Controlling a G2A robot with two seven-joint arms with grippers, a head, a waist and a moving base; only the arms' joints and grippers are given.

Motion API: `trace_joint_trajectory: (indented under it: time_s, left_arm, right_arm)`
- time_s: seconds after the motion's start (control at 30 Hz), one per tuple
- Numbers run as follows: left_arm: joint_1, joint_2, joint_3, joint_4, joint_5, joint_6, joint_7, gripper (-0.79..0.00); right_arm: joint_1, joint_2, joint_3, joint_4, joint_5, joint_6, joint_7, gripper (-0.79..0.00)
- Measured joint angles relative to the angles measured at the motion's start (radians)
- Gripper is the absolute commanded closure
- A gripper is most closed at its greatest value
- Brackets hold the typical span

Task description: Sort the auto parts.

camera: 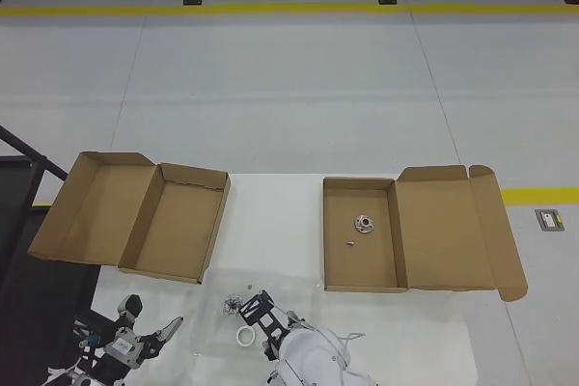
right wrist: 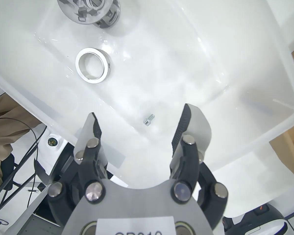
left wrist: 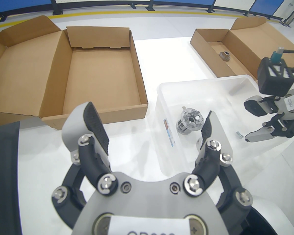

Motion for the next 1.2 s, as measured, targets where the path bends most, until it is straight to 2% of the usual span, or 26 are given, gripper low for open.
trace_joint_trajectory:
  time_s: [0.03, 0.07, 0.27, 0.33, 0.53, 0.8, 0.97, 1.1, 1.13, 1.17, 1.2]
  left_arm:
    - [0.0, 0.0, 0.0, 0.0, 0.0, 0.0, 0.0, -0.785]
    - [0.0, 0.0, 0.0, 0.0, 0.0, 0.0, 0.0, -0.785]
    - [0.0, 0.0, 0.0, 0.0, 0.0, 0.0, 0.0, -0.785]
    - [0.0, 0.0, 0.0, 0.0, 0.0, 0.0, 0.0, -0.785]
    - [0.0, 0.0, 0.0, 0.0, 0.0, 0.0, 0.0, -0.785]
    - [0.0, 0.0, 0.0, 0.0, 0.0, 0.0, 0.0, -0.785]
    - [0.0, 0.0, 0.0, 0.0, 0.0, 0.0, 0.0, -0.785]
    - [0.0, 0.0, 0.0, 0.0, 0.0, 0.0, 0.0, -0.785]
    - [0.0, 0.0, 0.0, 0.0, 0.0, 0.0, 0.0, -0.785]
    - [0.0, 0.0, 0.0, 0.0, 0.0, 0.0, 0.0, -0.785]
    - [0.0, 0.0, 0.0, 0.0, 0.0, 0.0, 0.0, -0.785]
  right_arm:
    - [0.0, -0.001, 0.003, 0.011, 0.006, -0.007, 0.005, -0.576]
    - [0.0, -0.002, 0.004, 0.019, 0.007, -0.01, 0.011, -0.576]
    - [0.01, -0.011, 0.012, 0.062, 0.017, -0.01, 0.036, -0.419]
    - [0.016, -0.013, 0.016, 0.081, 0.024, -0.014, 0.043, -0.391]
    - [0.053, -0.029, 0.005, 0.151, 0.036, -0.02, 0.088, -0.366]
    - [0.088, -0.047, 0.003, 0.231, 0.073, -0.03, 0.093, -0.357]
    - [0.114, -0.059, -0.005, 0.282, 0.083, -0.033, 0.106, -0.292]
    - [0.13, -0.07, -0.017, 0.311, 0.075, -0.02, 0.124, -0.191]
    - [0.134, -0.073, -0.021, 0.318, 0.073, -0.016, 0.129, -0.129]
    - [0.137, -0.075, -0.022, 0.323, 0.072, -0.014, 0.131, -0.034]
    - [0.14, -0.077, -0.023, 0.327, 0.072, -0.012, 0.131, 0.0]
